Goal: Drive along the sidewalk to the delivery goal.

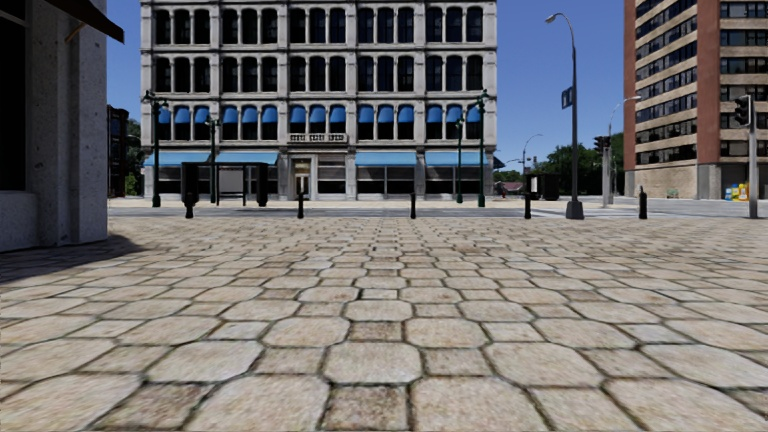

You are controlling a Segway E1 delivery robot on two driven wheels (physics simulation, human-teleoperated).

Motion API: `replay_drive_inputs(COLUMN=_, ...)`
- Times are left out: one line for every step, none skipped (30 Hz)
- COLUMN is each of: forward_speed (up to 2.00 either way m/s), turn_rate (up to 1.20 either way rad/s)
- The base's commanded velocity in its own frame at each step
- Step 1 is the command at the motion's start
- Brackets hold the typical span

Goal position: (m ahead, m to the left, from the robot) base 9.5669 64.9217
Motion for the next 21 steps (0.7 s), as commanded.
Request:
replay_drive_inputs(forward_speed=2.00, turn_rate=0.00)
replay_drive_inputs(forward_speed=2.00, turn_rate=0.00)
replay_drive_inputs(forward_speed=2.00, turn_rate=0.00)
replay_drive_inputs(forward_speed=2.00, turn_rate=0.00)
replay_drive_inputs(forward_speed=2.00, turn_rate=0.00)
replay_drive_inputs(forward_speed=2.00, turn_rate=0.00)
replay_drive_inputs(forward_speed=2.00, turn_rate=0.00)
replay_drive_inputs(forward_speed=2.00, turn_rate=0.00)
replay_drive_inputs(forward_speed=2.00, turn_rate=0.00)
replay_drive_inputs(forward_speed=2.00, turn_rate=0.00)
replay_drive_inputs(forward_speed=2.00, turn_rate=0.00)
replay_drive_inputs(forward_speed=2.00, turn_rate=0.00)
replay_drive_inputs(forward_speed=2.00, turn_rate=0.00)
replay_drive_inputs(forward_speed=2.00, turn_rate=0.00)
replay_drive_inputs(forward_speed=2.00, turn_rate=0.00)
replay_drive_inputs(forward_speed=2.00, turn_rate=0.00)
replay_drive_inputs(forward_speed=2.00, turn_rate=0.00)
replay_drive_inputs(forward_speed=2.00, turn_rate=0.00)
replay_drive_inputs(forward_speed=2.00, turn_rate=0.00)
replay_drive_inputs(forward_speed=2.00, turn_rate=0.00)
replay_drive_inputs(forward_speed=2.00, turn_rate=0.00)
